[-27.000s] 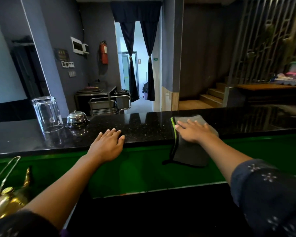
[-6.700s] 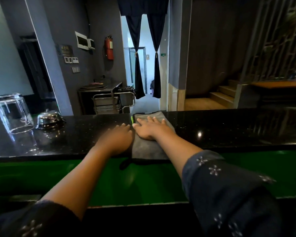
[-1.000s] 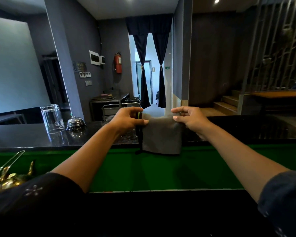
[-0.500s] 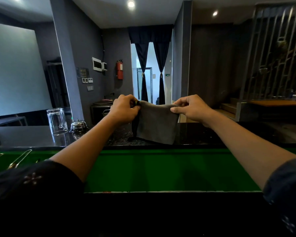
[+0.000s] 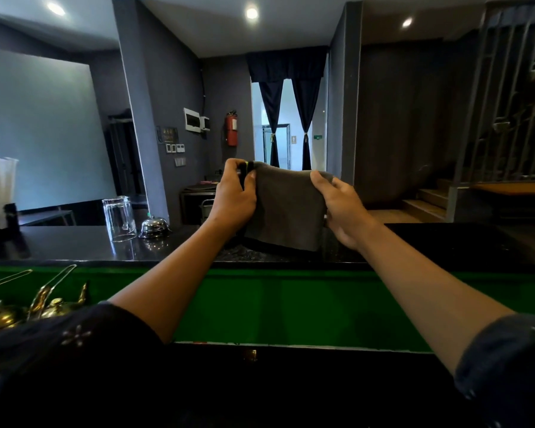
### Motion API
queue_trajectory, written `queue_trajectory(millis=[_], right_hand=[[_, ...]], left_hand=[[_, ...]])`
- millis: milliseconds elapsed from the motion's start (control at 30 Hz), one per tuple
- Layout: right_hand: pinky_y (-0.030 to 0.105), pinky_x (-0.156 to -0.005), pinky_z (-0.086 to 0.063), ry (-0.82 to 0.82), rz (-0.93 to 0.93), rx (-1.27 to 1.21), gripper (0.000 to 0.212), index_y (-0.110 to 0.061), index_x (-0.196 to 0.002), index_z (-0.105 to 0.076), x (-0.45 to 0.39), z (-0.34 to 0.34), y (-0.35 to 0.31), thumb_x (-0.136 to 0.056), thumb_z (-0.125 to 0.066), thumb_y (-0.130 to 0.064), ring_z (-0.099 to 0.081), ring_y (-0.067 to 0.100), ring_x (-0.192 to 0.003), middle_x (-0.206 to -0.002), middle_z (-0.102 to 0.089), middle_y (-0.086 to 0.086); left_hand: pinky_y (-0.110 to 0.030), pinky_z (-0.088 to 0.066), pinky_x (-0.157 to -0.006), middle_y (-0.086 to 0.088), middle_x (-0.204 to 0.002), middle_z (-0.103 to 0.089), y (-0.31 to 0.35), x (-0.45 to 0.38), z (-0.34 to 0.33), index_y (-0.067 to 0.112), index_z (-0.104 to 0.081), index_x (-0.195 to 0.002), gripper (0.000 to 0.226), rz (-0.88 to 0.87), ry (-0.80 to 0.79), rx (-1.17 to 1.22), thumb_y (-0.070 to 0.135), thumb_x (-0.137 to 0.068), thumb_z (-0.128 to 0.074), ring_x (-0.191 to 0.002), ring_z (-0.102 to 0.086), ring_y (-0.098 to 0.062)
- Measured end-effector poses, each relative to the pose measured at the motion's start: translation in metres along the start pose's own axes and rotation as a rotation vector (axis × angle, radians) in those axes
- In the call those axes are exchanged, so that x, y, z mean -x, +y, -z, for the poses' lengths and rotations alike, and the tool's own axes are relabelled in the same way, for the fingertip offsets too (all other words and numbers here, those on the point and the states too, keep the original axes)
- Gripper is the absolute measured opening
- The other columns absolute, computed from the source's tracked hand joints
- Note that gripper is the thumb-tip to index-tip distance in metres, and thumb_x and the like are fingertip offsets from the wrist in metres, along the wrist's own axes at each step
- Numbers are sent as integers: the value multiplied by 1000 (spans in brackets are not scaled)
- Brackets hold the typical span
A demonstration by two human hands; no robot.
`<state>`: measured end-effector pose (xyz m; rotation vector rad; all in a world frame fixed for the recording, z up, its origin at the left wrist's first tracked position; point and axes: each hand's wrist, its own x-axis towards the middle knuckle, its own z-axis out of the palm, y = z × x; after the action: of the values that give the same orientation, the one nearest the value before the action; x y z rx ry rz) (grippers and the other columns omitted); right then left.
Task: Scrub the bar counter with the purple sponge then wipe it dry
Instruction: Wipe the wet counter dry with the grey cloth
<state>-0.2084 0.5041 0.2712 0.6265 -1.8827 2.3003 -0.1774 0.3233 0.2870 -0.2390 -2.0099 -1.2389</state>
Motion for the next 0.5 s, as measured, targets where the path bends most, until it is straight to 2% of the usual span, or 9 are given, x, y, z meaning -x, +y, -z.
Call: queue_trajectory(millis=[67,133,233,367,433,500], right_hand=[[31,-68,-56,-12,18,-43,21,-21,-102,-62,3,-6,9,-89,-62,-37,-68,13,-87,-96,-70,0],[32,-75,-57,-6,42,-15,13,-25,-96,-61,4,-15,22,-88,-64,-35,-67,15,-88,-96,-70,0],[31,-79,-55,67,137,82,8,-26,-93,-60,4,-30,44,-91,-60,-34,-64,17,-92,-95,-67,-2],[41,-88,-51,166,231,224,19,-15,-103,-59,3,-51,71,-95,-53,-31,-61,22,-97,-100,-65,7],[35,-82,-50,177,304,300,21,-13,-103,-59,6,-64,88,-96,-50,-31,-60,18,-91,-95,-64,3],[30,-76,-47,176,365,395,22,-14,-104,-58,11,-78,105,-97,-48,-32,-58,15,-87,-93,-62,0]], left_hand=[[-17,-38,-71,8,-101,-52,-2,1,1,24,-42,-111,14,2,35,-20,24,-97,-44,-93,-49,-7],[-15,-38,-68,9,-101,-52,-6,3,5,25,-42,-111,15,18,52,-37,23,-97,-44,-90,-49,-4],[-14,-41,-65,2,-106,-55,-17,11,13,24,-43,-111,15,54,81,-82,23,-97,-45,-87,-53,-4],[-35,-47,-84,-1,-106,-59,-40,37,22,22,-45,-114,18,94,146,-150,25,-95,-46,-99,-57,-18],[-42,-50,-83,-1,-102,-61,-55,53,30,26,-42,-114,19,90,191,-194,27,-95,-46,-93,-60,-21],[-43,-51,-75,3,-94,-61,-71,68,38,31,-36,-113,21,65,242,-233,27,-95,-45,-83,-62,-19]])
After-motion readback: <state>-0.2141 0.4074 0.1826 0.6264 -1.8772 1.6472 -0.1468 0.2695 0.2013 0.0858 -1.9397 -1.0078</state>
